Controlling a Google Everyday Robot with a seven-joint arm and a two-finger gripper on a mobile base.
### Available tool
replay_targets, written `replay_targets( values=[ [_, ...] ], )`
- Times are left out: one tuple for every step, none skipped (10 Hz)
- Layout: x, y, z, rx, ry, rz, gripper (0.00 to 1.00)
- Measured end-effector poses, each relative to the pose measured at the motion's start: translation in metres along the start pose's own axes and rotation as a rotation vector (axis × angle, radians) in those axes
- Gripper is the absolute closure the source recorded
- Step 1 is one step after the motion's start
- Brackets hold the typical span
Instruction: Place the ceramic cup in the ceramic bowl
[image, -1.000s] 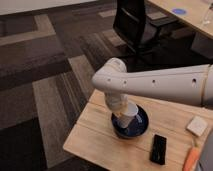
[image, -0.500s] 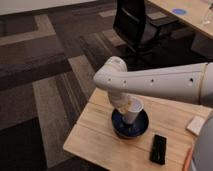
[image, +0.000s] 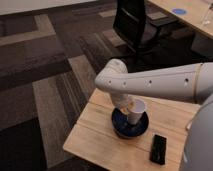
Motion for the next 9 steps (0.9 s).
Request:
replay_targets(
  values=[
    [-0.001,0.002,0.000,-0.001,0.001,-0.002,0.44],
    [-0.002,0.004,0.000,-0.004,0.004,-0.003,0.24],
    [-0.002,0.004,0.000,-0.003,0.006,-0.002,0.21],
    [-0.003,0.003,-0.002,0.001,0.007,-0.001,0.20],
    [-0.003,0.002,-0.002,0.003,0.009,0.001,0.20],
    [-0.003,0.000,-0.004,0.008,0.008,0.005,0.20],
    [-0.005,-0.002,-0.008,0.015,0.005,0.006,0.20],
    [-0.006,-0.003,-0.011,0.018,0.002,0.009,0.20],
    [-0.006,-0.004,-0.016,0.021,-0.002,0.012,0.20]
  ],
)
